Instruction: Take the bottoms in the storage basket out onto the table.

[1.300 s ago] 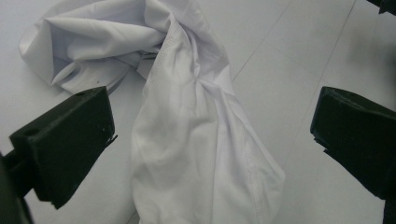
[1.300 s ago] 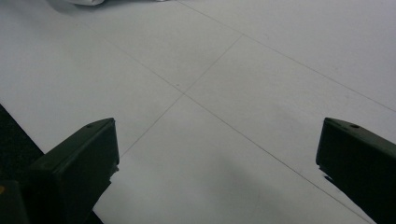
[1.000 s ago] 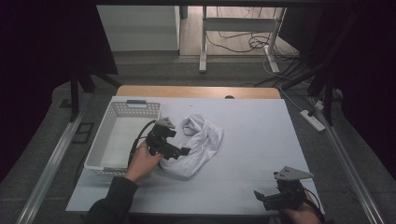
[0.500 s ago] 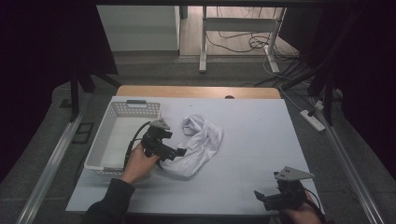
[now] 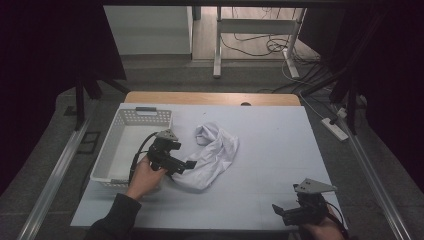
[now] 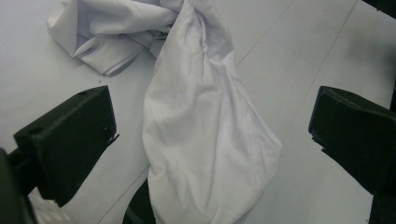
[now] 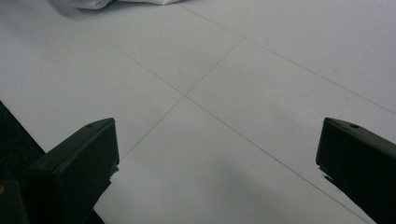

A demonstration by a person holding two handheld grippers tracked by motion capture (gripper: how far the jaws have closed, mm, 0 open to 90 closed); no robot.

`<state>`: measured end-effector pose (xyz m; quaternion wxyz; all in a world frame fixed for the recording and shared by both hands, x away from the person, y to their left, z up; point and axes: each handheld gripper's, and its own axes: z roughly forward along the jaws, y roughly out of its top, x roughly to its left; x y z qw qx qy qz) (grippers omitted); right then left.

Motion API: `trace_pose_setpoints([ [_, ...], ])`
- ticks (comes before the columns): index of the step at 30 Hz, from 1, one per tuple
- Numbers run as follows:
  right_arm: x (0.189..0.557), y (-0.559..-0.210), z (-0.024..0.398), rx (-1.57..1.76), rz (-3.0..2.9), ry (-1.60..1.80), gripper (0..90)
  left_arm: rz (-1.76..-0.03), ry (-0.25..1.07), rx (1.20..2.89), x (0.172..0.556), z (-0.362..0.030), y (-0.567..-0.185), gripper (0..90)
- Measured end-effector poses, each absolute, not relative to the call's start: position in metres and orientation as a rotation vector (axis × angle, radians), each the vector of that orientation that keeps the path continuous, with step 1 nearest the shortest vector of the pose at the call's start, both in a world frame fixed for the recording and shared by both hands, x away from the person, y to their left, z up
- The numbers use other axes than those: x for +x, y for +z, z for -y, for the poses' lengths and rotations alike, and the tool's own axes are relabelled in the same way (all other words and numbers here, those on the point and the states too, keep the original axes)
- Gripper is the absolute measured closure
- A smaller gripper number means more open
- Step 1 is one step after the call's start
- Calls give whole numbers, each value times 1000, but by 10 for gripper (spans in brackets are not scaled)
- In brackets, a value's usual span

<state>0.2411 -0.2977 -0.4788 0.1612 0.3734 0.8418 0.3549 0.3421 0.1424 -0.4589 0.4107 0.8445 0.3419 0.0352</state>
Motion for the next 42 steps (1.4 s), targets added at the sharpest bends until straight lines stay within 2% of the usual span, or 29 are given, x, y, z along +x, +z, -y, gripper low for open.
trace_pose_setpoints([
  [42, 241, -479, 298, 1068, -2400, 1016, 0, -882, 119, 2096, 319, -162, -460, 16],
])
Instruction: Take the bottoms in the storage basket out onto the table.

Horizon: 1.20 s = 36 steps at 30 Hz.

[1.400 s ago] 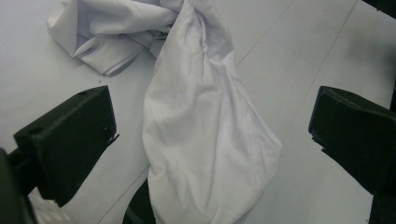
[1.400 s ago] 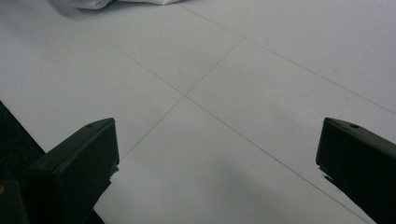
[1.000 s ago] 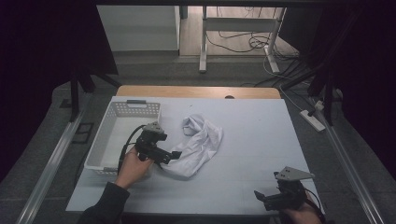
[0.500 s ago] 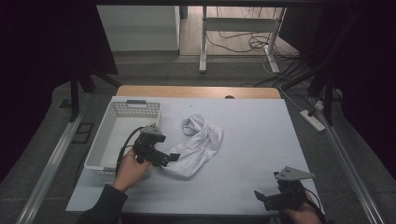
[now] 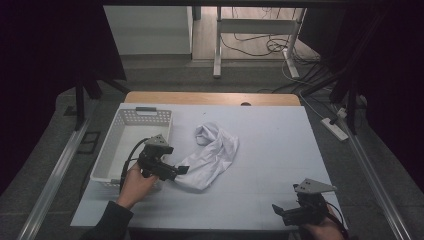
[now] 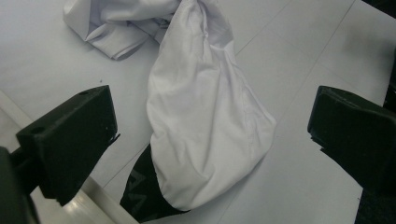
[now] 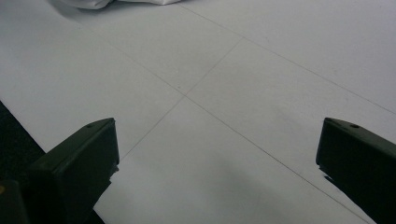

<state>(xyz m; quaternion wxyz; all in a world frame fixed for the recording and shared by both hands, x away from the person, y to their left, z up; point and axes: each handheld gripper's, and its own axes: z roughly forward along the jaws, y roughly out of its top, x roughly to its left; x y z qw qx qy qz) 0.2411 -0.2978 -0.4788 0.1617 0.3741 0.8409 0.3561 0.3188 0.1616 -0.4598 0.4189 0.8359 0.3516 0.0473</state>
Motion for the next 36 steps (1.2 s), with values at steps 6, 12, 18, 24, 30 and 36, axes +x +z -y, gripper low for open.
trace_pose_setpoints([
  [6, 241, -479, 298, 1067, -2401, 1018, 0, -889, 125, 2089, 315, -165, -460, 16],
  [12, 241, -479, 298, 1067, -2401, 1019, 0, -896, 129, 2081, 311, -168, -460, 17],
  [18, 241, -479, 298, 1066, -2401, 1020, 0, -902, 131, 2073, 307, -171, -460, 17],
  [24, 241, -478, 298, 1066, -2401, 1021, 0, -904, 130, 2058, 301, -174, -460, 17],
  [30, 241, -478, 298, 1065, -2401, 1021, 0, -912, 122, 2053, 295, -176, -462, 18],
  [36, 241, -478, 299, 1066, -2400, 1022, 0, -916, 123, 2043, 290, -179, -463, 16],
])
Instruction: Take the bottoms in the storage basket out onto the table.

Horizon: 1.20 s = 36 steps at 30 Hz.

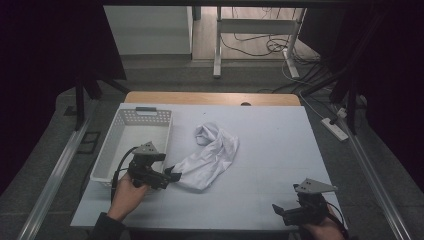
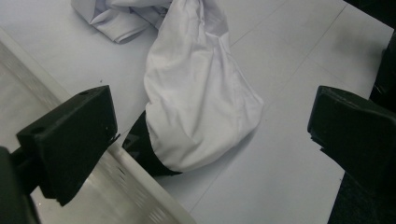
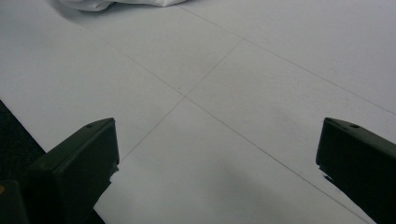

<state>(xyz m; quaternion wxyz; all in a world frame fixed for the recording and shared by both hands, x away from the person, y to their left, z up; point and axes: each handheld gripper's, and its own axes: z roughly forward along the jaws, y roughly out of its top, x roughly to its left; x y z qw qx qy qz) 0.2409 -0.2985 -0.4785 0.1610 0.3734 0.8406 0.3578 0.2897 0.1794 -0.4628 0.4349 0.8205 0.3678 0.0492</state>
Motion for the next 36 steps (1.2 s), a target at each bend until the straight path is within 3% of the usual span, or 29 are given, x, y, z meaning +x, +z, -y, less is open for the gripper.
trace_pose_setpoints([
  [36, 241, -479, 298, 1069, -2402, 1013, 0, -952, 143, 1994, 250, -204, -471, 13],
])
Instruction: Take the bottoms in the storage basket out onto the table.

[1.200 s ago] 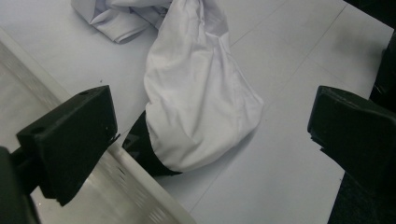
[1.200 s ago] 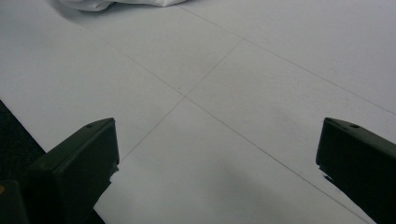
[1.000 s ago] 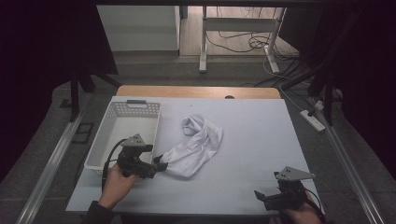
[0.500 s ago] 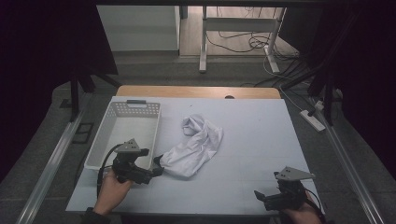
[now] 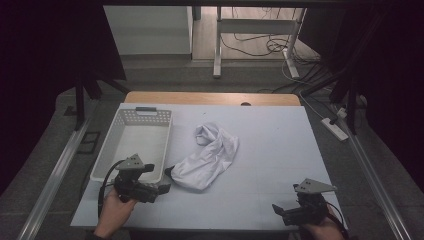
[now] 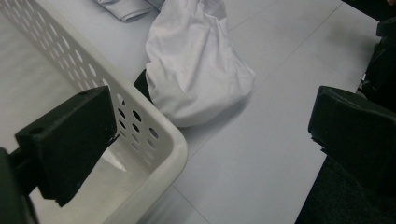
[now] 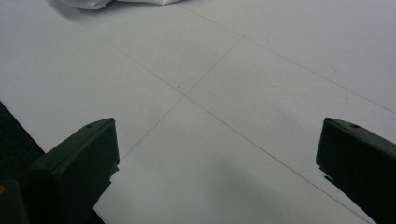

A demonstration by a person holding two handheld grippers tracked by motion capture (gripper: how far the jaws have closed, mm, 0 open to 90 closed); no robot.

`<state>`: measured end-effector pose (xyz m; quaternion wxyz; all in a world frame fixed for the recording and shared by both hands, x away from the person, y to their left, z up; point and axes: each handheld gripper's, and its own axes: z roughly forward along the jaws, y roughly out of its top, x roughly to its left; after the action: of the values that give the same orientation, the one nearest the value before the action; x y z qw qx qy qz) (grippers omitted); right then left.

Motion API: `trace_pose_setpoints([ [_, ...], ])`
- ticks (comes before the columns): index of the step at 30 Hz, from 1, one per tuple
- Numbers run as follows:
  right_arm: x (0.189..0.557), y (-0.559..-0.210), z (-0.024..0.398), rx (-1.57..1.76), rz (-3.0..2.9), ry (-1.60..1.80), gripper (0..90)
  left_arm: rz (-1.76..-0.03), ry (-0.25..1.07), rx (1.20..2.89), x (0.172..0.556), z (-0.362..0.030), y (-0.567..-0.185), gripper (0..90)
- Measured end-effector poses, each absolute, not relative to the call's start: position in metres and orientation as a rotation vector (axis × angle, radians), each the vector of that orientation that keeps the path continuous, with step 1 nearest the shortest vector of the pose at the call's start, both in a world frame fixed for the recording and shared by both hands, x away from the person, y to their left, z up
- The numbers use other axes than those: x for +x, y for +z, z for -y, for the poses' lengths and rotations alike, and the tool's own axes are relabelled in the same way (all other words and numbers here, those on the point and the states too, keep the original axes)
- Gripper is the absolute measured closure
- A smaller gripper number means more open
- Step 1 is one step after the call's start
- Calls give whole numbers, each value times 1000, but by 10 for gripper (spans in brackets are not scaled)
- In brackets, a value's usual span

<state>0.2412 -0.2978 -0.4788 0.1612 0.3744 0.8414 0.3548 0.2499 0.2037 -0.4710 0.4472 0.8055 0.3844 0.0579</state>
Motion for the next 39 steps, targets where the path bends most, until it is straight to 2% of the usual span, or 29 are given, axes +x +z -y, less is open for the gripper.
trace_pose_setpoints([
  [39, 242, -479, 296, 1073, -2405, 997, 0, -1038, 174, 1951, 191, -241, -483, 6],
])
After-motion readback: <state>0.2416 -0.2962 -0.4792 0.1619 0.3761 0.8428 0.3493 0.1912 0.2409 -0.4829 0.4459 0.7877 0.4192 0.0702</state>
